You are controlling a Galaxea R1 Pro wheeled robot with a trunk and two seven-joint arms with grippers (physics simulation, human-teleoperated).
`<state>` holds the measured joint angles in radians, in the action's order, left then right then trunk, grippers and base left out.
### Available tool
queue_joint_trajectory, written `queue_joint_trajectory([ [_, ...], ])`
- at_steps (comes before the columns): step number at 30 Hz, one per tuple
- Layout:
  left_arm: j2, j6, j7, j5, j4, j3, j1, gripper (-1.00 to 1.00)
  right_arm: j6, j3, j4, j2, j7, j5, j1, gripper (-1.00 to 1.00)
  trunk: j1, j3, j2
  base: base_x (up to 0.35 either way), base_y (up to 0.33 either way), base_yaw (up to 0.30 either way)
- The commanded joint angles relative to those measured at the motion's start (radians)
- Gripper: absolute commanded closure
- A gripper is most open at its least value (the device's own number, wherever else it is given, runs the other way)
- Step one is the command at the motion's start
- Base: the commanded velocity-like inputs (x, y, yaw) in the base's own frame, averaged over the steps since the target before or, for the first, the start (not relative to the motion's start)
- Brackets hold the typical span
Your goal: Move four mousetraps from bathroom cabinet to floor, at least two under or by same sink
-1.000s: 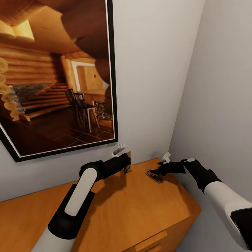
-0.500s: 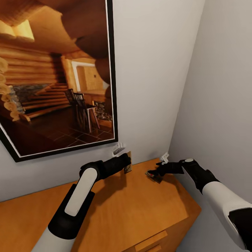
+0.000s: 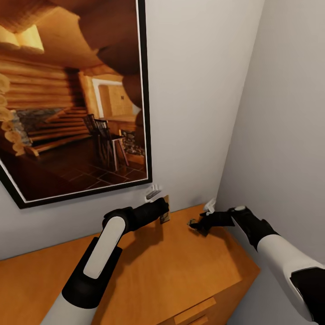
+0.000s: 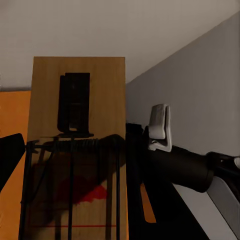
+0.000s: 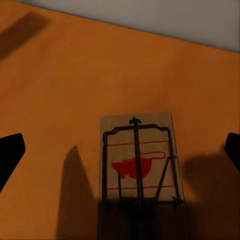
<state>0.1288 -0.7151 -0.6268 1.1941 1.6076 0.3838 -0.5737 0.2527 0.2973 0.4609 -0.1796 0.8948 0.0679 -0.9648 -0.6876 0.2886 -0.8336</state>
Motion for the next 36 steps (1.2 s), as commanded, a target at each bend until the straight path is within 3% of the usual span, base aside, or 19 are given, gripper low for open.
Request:
queue_joint_trajectory([
  [1,0.000,-0.001,0.002,-0.001,0.000,0.000,0.000,1.00,0.000,-0.001,-0.006,0.004,0.000,0.003,0.000,-1.00,-0.004,0.003,-0.007,0.000,0.000,0.000],
  [4,0.000,-0.001,0.001,0.000,0.000,-0.001,0.000,1.00,0.000,-0.002,-0.025,0.014,-0.001,0.011,0.000,-1.00,-0.015,0.013,-0.028,0.000,0.000,0.000],
  [20,0.000,-0.001,0.001,0.001,0.000,-0.001,0.000,1.00,0.000,-0.003,-0.041,0.021,-0.004,0.015,0.000,-1.00,-0.015,0.013,-0.028,0.000,0.000,0.000],
  [36,0.000,-0.001,0.001,0.001,0.000,-0.002,0.000,1.00,0.000,0.000,-0.060,0.022,-0.049,0.016,0.000,-1.00,-0.015,0.013,-0.028,0.000,0.000,0.000],
])
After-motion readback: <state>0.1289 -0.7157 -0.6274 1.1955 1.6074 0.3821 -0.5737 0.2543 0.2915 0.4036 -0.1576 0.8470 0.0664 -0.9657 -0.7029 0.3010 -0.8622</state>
